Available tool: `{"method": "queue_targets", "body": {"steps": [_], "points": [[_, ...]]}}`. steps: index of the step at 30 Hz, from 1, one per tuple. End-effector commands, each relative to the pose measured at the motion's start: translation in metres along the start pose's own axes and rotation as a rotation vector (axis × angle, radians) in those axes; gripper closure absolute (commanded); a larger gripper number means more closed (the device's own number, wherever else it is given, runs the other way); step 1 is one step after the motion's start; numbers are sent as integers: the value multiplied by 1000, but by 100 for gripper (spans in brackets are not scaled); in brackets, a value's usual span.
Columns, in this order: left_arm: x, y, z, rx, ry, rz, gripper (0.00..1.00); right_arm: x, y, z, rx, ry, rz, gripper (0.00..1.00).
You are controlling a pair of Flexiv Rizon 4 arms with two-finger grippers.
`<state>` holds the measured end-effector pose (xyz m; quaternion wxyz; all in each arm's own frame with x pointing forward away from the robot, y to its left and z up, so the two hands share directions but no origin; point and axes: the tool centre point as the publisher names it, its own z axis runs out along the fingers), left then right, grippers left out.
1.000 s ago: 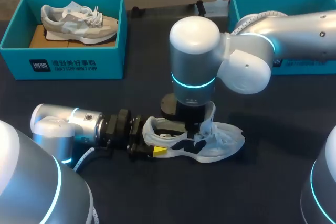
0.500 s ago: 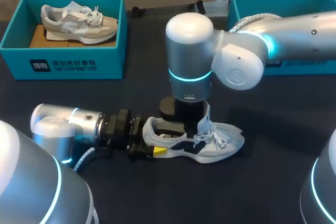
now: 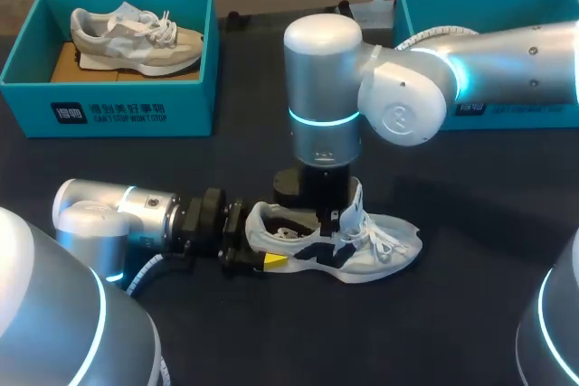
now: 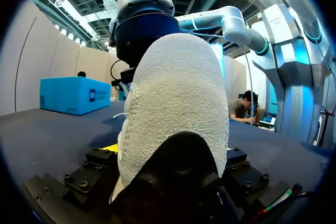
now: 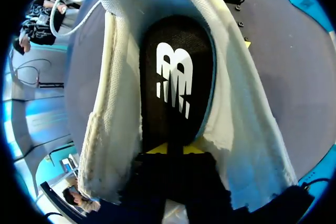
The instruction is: Take the shoe out of the shoebox, open the shoe tongue, remove and reinsert the insole, then place the shoe into the shoebox
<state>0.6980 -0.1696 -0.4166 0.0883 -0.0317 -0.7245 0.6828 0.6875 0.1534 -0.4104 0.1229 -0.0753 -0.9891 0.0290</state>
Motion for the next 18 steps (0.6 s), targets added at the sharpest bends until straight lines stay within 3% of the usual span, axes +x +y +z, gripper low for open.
{"method": "queue_targets", "body": {"steps": [1,9,11,18], "points": [[-2,9,-2,11,-3,-1,100,15,-9,13,-60,-40,3,100],[-2,9,-2,11,-3,-1,100,19,-15,-13,-179,-104,-16,100],[-2,9,-2,11,-3,-1,100,19,-17,-21,-249,-118,-47,100],[-2,9,-2,11,-3,-1,100,18,-15,-33,-342,-137,-104,100]]}}
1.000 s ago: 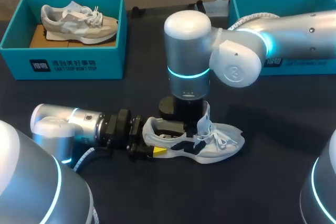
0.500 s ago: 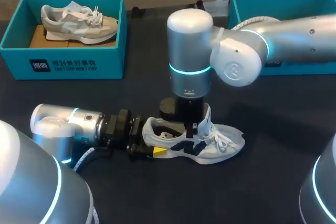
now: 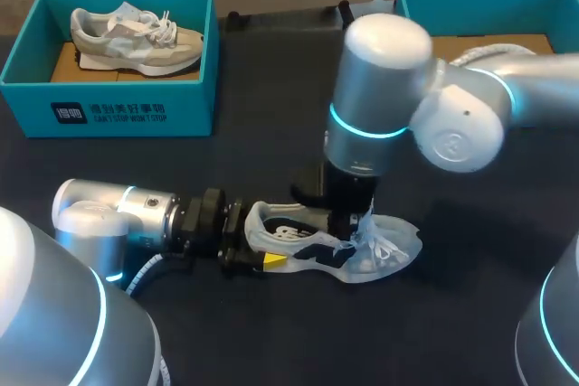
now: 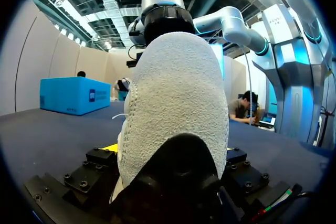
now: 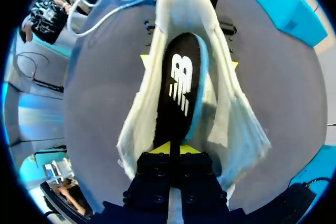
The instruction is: Take the shoe out of the shoebox, open the shoe tongue, remove and reinsert the insole, then place the shoe into the shoebox
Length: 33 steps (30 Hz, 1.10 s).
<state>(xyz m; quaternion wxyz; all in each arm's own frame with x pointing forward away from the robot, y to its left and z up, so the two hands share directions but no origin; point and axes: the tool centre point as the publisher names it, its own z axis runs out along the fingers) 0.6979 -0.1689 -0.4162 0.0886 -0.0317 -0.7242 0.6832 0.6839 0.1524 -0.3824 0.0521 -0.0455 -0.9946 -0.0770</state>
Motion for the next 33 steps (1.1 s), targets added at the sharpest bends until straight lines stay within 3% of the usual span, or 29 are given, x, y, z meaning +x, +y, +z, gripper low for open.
{"method": "queue_targets", "body": {"steps": [1,7,33], "points": [[-2,9,-1,10,-4,0,100,8,-9,-11,-136,-14,-17,100],[-2,9,-1,10,-4,0,100,7,-11,-13,-205,-15,-51,100],[-2,9,-1,10,-4,0,100,-8,-1,-36,-347,-38,-161,100]]}}
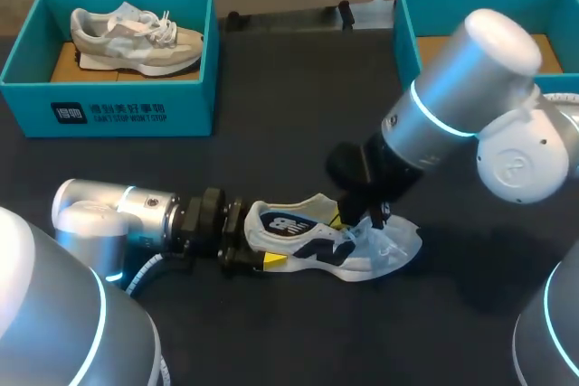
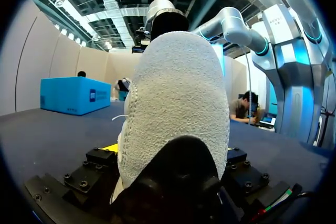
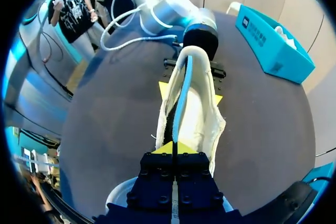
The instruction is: Take the shoe out of the shoebox, open the shoe tongue, remove and reinsert the insole, then place the shoe into the shoebox
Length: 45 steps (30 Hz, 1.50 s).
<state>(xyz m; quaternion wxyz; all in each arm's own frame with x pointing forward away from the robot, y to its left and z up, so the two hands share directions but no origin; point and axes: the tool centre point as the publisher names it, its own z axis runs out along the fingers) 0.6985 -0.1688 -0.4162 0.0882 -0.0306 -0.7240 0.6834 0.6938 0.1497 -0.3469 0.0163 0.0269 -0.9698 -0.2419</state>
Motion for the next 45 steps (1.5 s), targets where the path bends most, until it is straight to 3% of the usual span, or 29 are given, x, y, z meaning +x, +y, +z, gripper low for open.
{"method": "queue_targets", "body": {"steps": [1,6,12,13,15,32,39,42,45], "points": [[-2,9,-1,9,-1,1,100,-2,-6,-2,-43,1,-1,100],[-2,9,-1,9,-1,1,100,-4,-9,-6,-70,-2,3,100],[-2,9,-1,9,-1,1,100,-7,0,-3,-8,16,-16,100],[-2,9,-1,9,-1,1,100,-7,3,-2,20,24,-12,75],[-2,9,-1,9,-1,1,100,-7,6,0,38,28,-12,62],[-2,9,-1,9,-1,1,100,-4,23,13,129,59,3,65],[-2,9,-1,9,-1,1,100,-5,28,24,167,124,25,68],[-2,9,-1,9,-1,1,100,-6,27,28,176,134,36,74],[-2,9,-1,9,-1,1,100,-7,26,29,171,147,50,100]]}}
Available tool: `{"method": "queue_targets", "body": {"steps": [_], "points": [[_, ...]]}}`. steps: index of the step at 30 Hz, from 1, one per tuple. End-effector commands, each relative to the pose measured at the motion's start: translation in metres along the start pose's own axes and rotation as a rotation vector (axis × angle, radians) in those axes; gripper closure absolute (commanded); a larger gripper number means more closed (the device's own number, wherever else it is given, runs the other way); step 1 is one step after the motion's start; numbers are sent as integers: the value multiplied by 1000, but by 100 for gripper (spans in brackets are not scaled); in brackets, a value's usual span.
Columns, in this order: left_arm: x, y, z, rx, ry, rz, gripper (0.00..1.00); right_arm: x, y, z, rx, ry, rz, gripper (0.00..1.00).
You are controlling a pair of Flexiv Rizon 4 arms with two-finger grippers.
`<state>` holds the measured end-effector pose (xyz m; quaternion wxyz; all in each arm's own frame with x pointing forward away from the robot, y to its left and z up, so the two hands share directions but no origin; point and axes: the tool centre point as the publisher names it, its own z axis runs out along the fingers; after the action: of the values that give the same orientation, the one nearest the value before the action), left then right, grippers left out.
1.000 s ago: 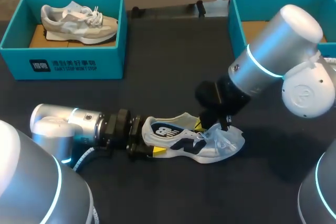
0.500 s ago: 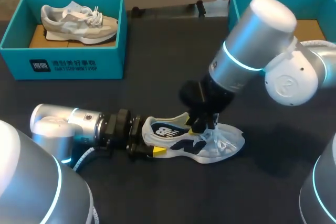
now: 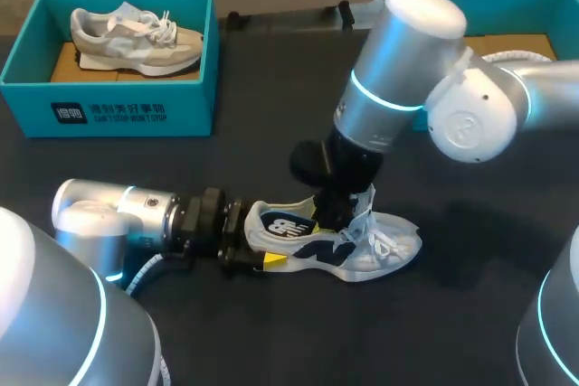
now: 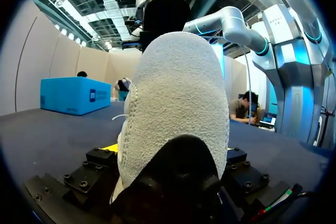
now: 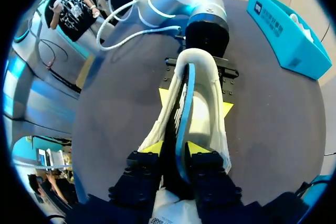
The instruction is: Take the shoe out of the shoebox, open the shoe tongue, remove and reinsert the insole, then place the shoe into the shoebox
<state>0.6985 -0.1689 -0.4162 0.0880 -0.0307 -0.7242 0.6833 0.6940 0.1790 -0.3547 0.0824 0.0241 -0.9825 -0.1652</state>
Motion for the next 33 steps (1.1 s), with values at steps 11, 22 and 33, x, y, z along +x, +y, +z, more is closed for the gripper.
{"method": "queue_targets", "body": {"steps": [11,22,33], "points": [[-2,9,-1,9,-1,0,100,1,-5,-9,-65,27,-73,100],[-2,9,-1,9,-1,0,100,3,1,-19,-66,86,-206,100],[-2,9,-1,9,-1,0,100,-4,31,-11,3,125,-287,100]]}}
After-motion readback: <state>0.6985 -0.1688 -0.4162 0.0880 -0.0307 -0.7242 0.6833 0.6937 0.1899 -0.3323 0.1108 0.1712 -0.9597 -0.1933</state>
